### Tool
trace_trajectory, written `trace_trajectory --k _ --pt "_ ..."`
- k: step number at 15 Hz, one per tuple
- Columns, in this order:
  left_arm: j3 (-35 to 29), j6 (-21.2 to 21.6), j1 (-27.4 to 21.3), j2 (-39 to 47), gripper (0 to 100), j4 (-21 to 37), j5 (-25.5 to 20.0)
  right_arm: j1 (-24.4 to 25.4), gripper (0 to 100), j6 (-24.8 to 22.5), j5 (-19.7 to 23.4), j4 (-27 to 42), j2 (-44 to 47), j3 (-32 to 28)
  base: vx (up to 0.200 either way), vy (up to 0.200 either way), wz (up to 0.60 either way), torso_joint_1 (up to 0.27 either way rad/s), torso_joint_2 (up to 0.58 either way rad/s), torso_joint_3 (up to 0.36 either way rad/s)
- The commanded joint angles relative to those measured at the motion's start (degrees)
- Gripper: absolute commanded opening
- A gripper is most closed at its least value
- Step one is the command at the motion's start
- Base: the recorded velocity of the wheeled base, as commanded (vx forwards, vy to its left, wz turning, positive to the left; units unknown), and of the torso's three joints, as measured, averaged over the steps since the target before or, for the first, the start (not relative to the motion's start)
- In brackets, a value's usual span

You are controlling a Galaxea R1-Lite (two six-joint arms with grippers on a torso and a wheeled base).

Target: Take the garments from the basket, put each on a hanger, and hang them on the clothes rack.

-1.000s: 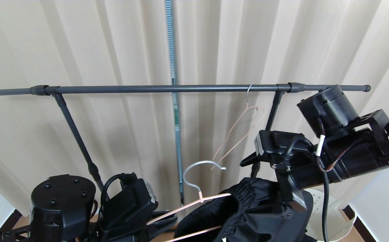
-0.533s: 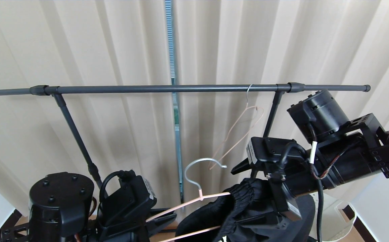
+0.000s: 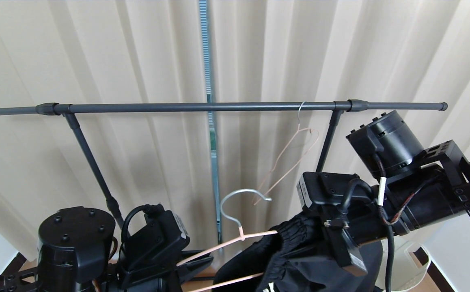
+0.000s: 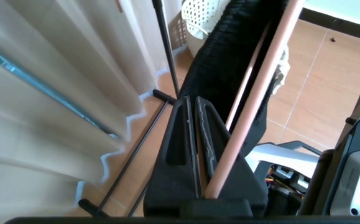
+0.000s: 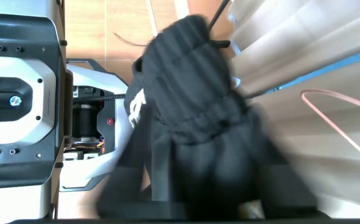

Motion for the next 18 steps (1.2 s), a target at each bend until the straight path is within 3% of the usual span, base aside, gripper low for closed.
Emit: trace_trajectory --k 1,7,8,11,13,17,18 --pt "-0.03 -0.01 0.8 0.66 0 0.04 0.09 0.07 0 -0.03 0.03 -0.02 -0.81 0.17 0.0 0.0 0.0 0.0 0.0 0.0" --pt "-0.3 -0.28 1.68 1.19 0 0.04 0.36 0.07 0 0.32 0.2 -0.02 -3.01 1.14 0.0 0.0 0.0 0.0 0.0 0.0" --pt "-0.21 -0.19 1.68 1.19 100 0.04 0.45 0.07 0 0.68 0.2 -0.02 -3.1 1.22 0.0 0.0 0.0 0.0 0.0 0.0" --pt "0.05 -0.72 2.56 0.66 100 0.04 0.88 -0.02 0 1.64 -2.43 -0.28 -3.27 0.87 0.0 0.0 0.0 0.0 0.0 0.0" --pt "2.78 -2.3 6.6 -2.76 100 0.04 1.32 -0.11 0 2.61 -6.48 -0.46 -4.86 0.17 0.0 0.0 0.0 0.0 0.0 0.0" --pt "4.36 -12.14 7.39 -9.88 100 0.31 0.01 -0.29 0 2.78 -16.06 -0.9 -5.82 -0.27 0.0 0.0 0.0 0.0 0.0 0.0" --pt "4.71 -16.98 7.48 -9.62 100 0.57 0.27 -0.29 0 2.87 -20.1 -1.25 -5.82 -0.36 0.0 0.0 0.0 0.0 0.0 0.0"
